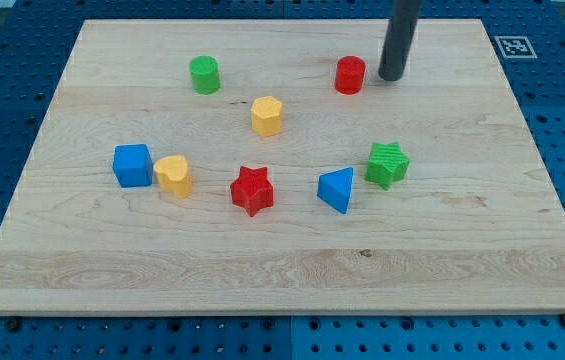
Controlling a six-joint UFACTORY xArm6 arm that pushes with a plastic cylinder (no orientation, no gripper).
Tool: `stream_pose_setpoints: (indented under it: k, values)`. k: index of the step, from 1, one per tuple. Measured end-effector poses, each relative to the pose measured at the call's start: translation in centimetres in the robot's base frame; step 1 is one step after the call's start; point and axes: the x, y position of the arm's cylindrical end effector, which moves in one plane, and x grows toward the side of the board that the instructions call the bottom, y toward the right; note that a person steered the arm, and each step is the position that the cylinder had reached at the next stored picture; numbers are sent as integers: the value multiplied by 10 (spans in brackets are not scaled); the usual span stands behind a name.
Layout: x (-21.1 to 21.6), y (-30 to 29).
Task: Slide the red circle towards the yellow hexagon
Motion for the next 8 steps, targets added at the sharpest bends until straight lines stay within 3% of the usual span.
stream_pose_setpoints:
  k: [8]
  values:
    - [1,-78]
